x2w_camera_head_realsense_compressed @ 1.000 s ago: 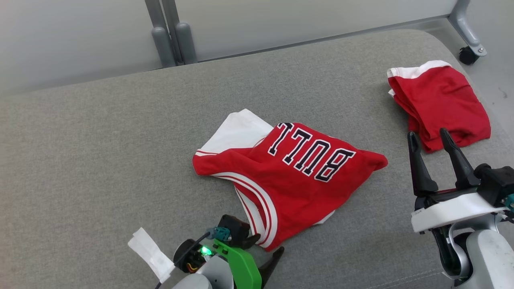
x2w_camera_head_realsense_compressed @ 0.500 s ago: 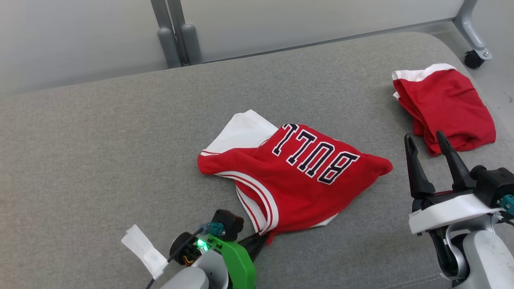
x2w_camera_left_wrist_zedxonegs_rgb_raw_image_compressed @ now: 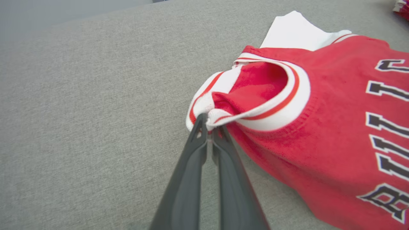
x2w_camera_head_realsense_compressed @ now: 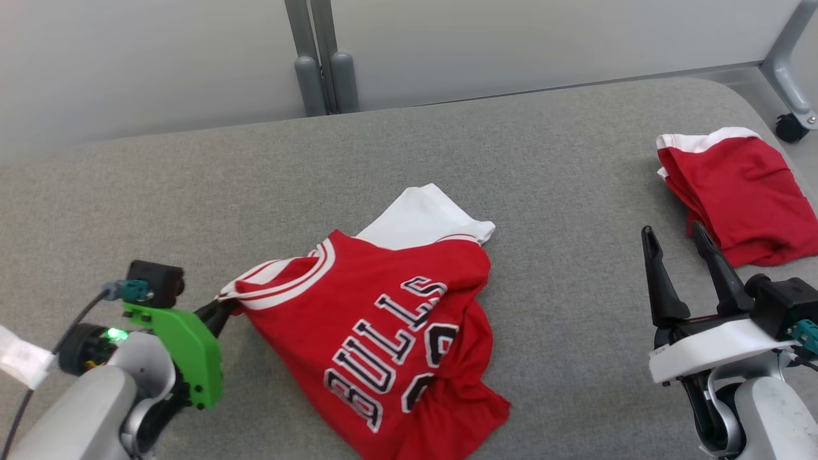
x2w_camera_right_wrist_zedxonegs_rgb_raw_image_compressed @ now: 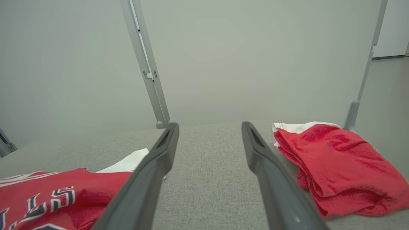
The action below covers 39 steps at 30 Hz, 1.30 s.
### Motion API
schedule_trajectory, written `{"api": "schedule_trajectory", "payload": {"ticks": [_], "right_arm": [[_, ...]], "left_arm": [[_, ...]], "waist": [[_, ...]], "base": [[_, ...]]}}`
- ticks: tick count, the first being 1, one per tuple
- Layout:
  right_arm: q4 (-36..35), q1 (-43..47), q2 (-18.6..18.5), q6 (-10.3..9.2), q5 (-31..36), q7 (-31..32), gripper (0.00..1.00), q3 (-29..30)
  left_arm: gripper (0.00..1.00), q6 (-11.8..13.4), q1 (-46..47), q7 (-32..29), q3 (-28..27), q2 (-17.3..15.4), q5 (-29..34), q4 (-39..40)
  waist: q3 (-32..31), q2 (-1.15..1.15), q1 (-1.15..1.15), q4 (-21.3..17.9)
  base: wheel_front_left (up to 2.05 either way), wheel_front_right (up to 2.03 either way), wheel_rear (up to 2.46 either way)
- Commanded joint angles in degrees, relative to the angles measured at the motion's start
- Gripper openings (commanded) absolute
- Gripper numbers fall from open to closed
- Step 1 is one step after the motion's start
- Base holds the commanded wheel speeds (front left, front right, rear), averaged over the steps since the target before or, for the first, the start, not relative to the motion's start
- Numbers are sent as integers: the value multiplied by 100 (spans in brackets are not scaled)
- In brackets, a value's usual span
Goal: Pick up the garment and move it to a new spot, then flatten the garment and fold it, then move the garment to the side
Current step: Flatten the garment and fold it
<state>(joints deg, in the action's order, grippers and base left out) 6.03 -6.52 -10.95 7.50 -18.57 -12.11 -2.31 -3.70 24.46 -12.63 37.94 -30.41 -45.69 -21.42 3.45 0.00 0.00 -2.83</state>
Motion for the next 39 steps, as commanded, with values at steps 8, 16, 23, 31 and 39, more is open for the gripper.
{"api": "schedule_trajectory", "payload": {"ticks": [8,16,23,31,39], "right_arm": [[36,-51,-26,-2,-39,61,100,-43],[113,-148,-44,-2,-63,99,100,-159],[230,31,-16,-2,-105,79,100,-260],[269,168,-2,-2,-171,106,100,-315],[246,217,-28,-2,-287,197,100,-536]], "left_arm": [[0,198,-96,304,-591,-438,-361,-820],[100,169,61,1148,-754,-258,-251,-1395],[100,636,-392,2340,-952,-137,-23,-732],[100,1450,-1333,2770,-1222,178,394,697],[100,1636,-1903,2782,-1377,505,744,1440]], "waist": [[159,0,0,90],[202,0,0,165],[-23,0,0,258],[-301,0,0,389],[-368,0,0,576]], "base": [[0,0,0],[0,0,0],[0,0,0],[0,0,0],[0,0,0]]}}
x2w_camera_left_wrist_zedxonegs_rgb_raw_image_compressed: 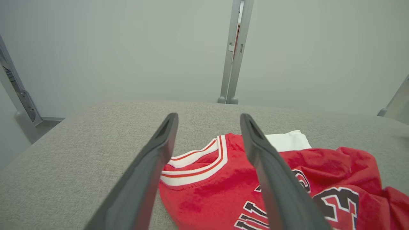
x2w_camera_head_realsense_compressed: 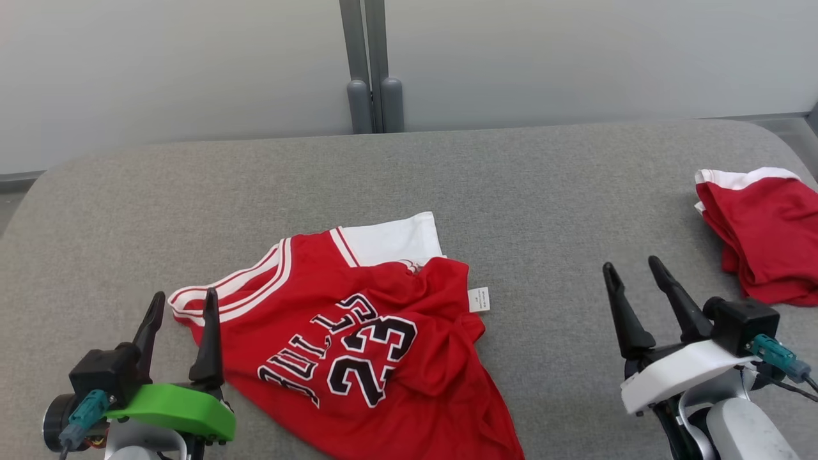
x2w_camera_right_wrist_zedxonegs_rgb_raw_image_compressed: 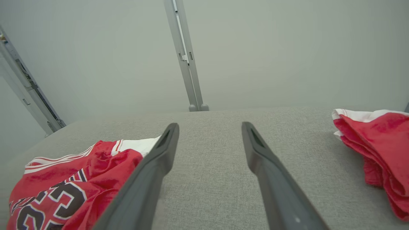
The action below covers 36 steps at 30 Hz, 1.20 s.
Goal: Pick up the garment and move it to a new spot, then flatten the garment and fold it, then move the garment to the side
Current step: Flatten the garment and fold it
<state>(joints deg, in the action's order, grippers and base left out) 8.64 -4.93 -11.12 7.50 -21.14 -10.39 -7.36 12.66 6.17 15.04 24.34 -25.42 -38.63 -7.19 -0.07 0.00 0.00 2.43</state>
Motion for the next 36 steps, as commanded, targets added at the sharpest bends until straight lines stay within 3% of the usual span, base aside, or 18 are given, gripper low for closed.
{"api": "schedule_trajectory", "payload": {"ticks": [1,9,20,21,22,24,25,32,36], "right_arm": [[-3,40,-8,-1,-85,66,100,-126],[500,-512,50,-2,-1053,1289,100,-1376],[1702,-738,405,-1,-1527,2715,100,-1410],[1776,-732,425,-1,-1570,2782,89,-1377],[1836,-726,444,-1,-1593,2822,55,-1357],[1920,-735,463,-1,-1579,2869,33,-1318],[1955,-745,467,-1,-1577,2868,2,-1299],[1727,-957,325,-1,-1621,2451,0,-1182],[1461,-1437,-110,-1,-1550,2180,0,-929]], "left_arm": [[100,-16,-94,16,-41,11,62,46],[100,-157,20,17,-7,123,157,18],[100,-257,107,18,49,289,189,-164],[100,-256,111,17,55,313,194,-176],[100,-266,110,17,50,324,195,-183],[100,-282,117,17,30,350,190,-213],[100,-297,114,17,18,358,189,-226],[100,-342,114,18,-70,389,196,-259],[100,-442,257,18,-55,449,231,-207]], "waist": [[-16,0,0,82],[80,0,0,490],[166,0,0,1072],[176,0,0,1111],[184,0,0,1132],[201,0,0,1168],[209,0,0,1179],[285,0,0,1118],[623,0,0,1034]], "base": [[0,0,0],[0,0,0],[0,0,0],[0,0,0],[0,0,0],[0,0,0],[0,0,0],[0,0,0],[0,0,0]]}}
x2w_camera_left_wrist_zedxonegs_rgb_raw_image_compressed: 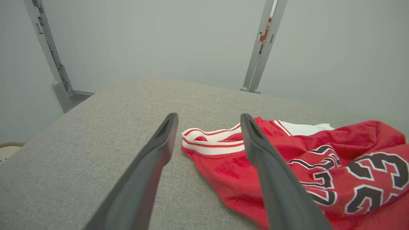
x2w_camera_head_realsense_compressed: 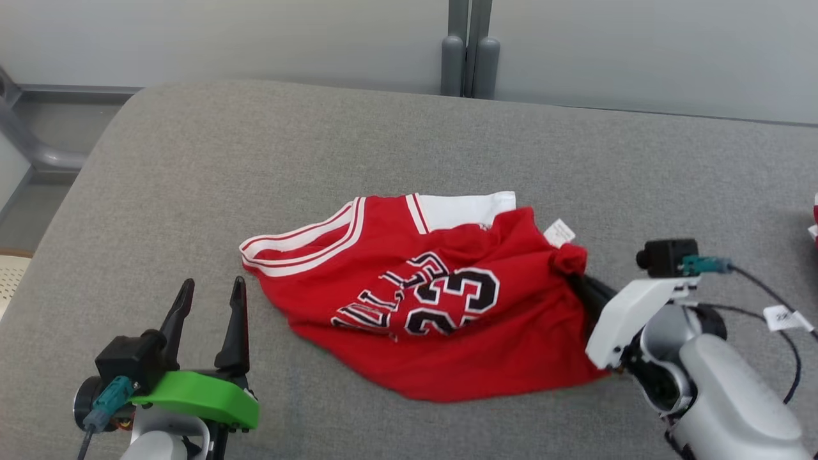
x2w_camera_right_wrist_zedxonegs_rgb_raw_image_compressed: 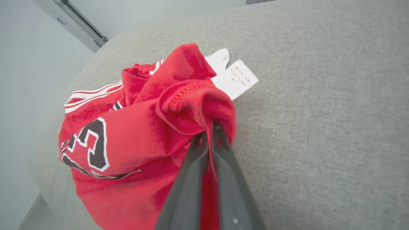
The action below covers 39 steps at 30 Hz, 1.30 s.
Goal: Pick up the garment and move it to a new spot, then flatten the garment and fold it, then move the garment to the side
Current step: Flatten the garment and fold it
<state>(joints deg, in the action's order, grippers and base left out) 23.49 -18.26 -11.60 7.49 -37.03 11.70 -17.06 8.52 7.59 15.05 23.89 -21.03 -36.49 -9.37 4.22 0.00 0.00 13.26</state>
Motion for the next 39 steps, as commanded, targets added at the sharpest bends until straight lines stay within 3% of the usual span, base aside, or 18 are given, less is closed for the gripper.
{"api": "schedule_trajectory", "payload": {"ticks": [1,10,17,18,19,25,32,39], "right_arm": [[-43,-211,-140,0,34,-24,0,93],[401,-1611,-899,0,-101,158,0,555],[1360,-2243,-1044,0,-25,-41,0,658],[1593,-2297,-1002,0,-60,-148,38,637],[1665,-2293,-979,0,-70,-214,100,616],[1713,-2007,-847,0,-91,-868,100,417],[1091,-1395,-763,0,15,-1692,100,113],[362,-293,-627,0,312,-2448,100,247]], "left_arm": [[100,-48,148,17,-4,26,27,13],[100,-278,658,17,49,271,162,-108],[100,-448,809,17,4,446,318,-356],[100,-484,793,17,-11,476,349,-427],[100,-501,775,17,-10,490,345,-455],[100,-503,576,17,-51,455,398,-541],[100,-394,263,9,-124,349,371,-476],[100,-283,-60,-9,-136,308,312,-310]], "waist": [[286,0,0,-52],[1254,0,0,119],[1269,0,0,171],[1143,0,0,124],[1080,0,0,98],[552,0,0,-200],[-23,0,0,-659],[-374,0,0,-975]], "base": [[0,0,0],[0,0,0],[0,0,0],[0,0,0],[0,0,0],[0,0,0],[0,0,0],[0,0,0]]}}
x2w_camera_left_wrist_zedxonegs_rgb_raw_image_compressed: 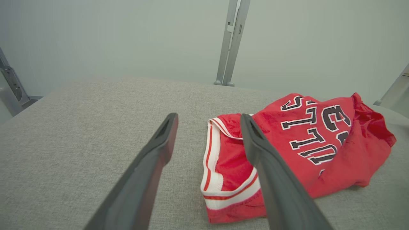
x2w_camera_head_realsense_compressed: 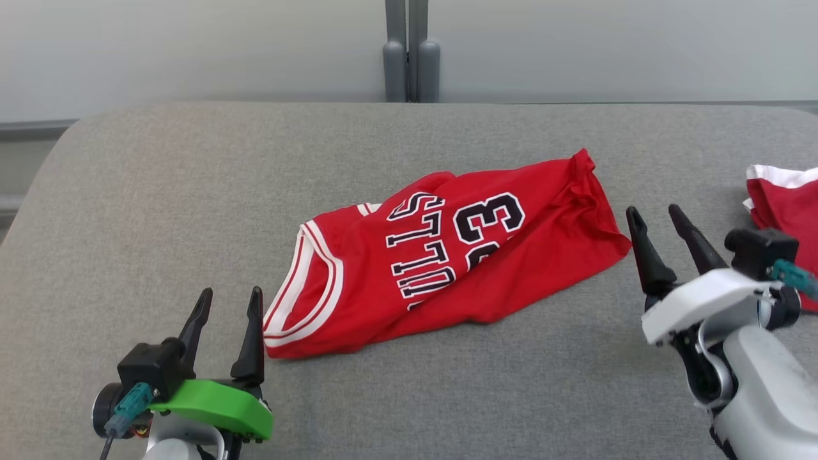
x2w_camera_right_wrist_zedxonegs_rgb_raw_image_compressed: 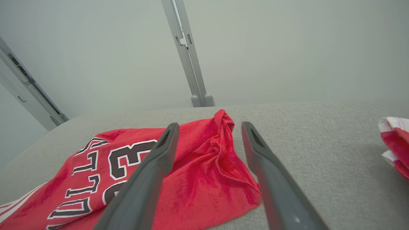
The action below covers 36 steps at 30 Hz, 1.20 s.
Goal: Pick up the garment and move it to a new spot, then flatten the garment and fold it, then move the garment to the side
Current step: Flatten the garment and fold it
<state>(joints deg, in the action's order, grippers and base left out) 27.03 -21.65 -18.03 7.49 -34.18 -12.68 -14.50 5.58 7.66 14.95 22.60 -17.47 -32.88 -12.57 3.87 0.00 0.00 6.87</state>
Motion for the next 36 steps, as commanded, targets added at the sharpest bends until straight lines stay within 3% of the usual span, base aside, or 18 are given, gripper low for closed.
{"api": "schedule_trajectory", "payload": {"ticks": [1,10,19,24,29,36], "right_arm": [[-108,259,50,0,103,-80,100,50],[-946,1437,497,0,553,-245,100,658],[-1229,1606,668,0,793,-170,100,798],[-1277,1595,690,0,843,-111,100,840],[-1292,1587,719,0,870,-59,100,809],[-1295,1458,703,0,878,-14,100,784]], "left_arm": [[100,29,-118,-4,-16,-61,-58,36],[100,108,-362,-11,-51,-113,-125,221],[100,90,-223,-260,94,-181,-70,263],[100,146,-306,-768,49,-348,-274,199],[100,-87,-510,-1573,149,-554,-658,-47],[100,-593,-235,-1929,280,-600,-951,-460]], "waist": [[-381,0,0,-370],[-460,0,0,-568],[-408,0,0,-538],[-381,0,0,-534],[-308,0,0,-596],[-135,0,0,-689]], "base": [[0,0,0],[0,0,0],[0,0,0],[0,0,0],[0,0,0],[0,0,0]]}}
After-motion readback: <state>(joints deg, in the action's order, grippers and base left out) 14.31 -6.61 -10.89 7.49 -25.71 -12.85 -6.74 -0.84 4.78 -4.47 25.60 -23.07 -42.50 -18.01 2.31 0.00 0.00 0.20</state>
